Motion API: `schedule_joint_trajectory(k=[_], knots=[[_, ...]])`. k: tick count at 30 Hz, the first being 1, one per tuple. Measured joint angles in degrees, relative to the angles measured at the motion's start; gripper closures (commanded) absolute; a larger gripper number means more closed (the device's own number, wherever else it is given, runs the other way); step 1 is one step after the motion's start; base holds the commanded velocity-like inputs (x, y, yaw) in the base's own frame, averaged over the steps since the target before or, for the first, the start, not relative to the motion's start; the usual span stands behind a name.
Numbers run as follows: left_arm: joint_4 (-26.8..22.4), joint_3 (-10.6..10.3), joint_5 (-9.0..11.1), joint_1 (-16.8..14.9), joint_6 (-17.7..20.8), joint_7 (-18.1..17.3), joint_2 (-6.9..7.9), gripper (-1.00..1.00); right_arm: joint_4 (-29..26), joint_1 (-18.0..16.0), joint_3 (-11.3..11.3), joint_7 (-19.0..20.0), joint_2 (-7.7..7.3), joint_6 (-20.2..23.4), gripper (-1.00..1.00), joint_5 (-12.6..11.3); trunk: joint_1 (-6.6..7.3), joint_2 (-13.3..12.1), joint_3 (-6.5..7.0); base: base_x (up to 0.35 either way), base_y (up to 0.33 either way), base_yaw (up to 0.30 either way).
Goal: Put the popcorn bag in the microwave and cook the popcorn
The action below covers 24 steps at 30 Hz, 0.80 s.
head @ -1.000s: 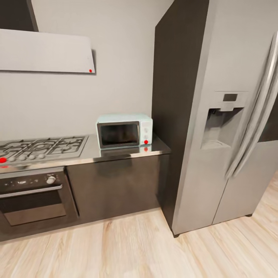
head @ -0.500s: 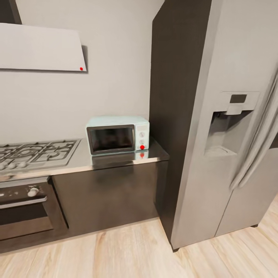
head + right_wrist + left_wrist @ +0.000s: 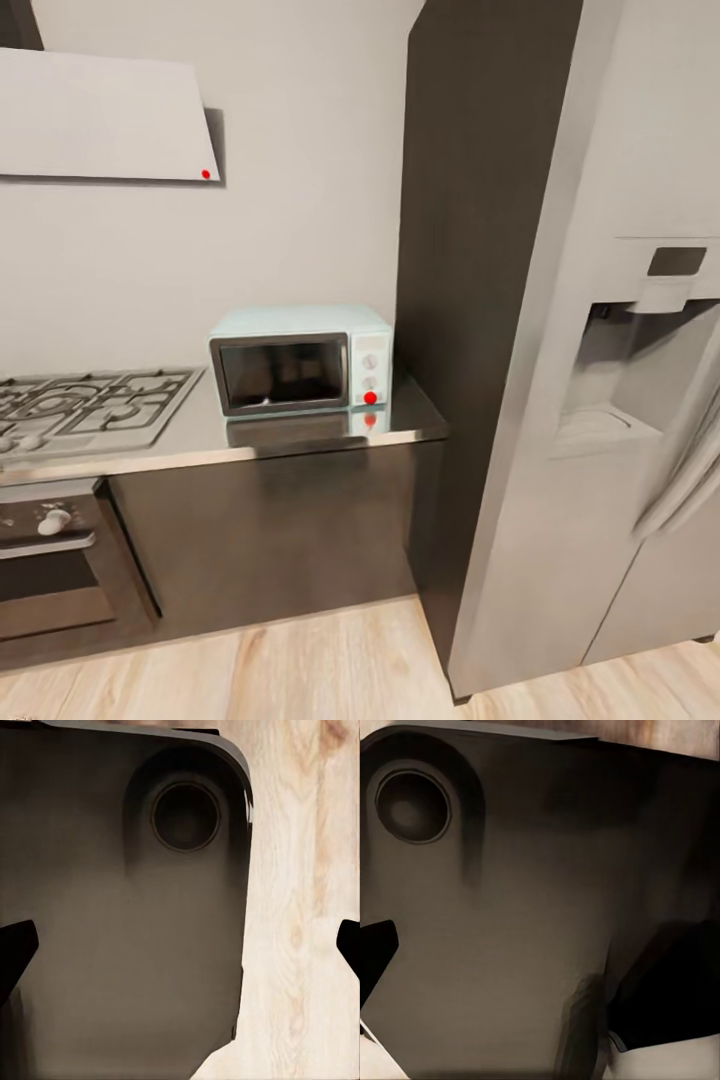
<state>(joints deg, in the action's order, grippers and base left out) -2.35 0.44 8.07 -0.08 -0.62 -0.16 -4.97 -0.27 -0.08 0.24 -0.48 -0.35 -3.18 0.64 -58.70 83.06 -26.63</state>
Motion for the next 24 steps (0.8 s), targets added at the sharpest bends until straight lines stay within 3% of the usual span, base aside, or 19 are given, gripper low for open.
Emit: schedule_joint_trajectory(k=[5, 24], knots=[[-0.1, 0.0, 0.4, 0.0, 0.0, 0.0, 0.06, -1.00, 0.0, 0.0, 0.0, 0.0, 0.07, 0.0, -1.00, 0.0, -0.02, 0.0, 0.00, 0.138, -0.055, 0.268], [-0.1, 0.0, 0.4, 0.0, 0.0, 0.0, 0.06, -1.00, 0.0, 0.0, 0.1, 0.0, 0.06, 0.0, -1.00, 0.0, -0.03, 0.0, 0.00, 0.002, -0.001, 0.268]])
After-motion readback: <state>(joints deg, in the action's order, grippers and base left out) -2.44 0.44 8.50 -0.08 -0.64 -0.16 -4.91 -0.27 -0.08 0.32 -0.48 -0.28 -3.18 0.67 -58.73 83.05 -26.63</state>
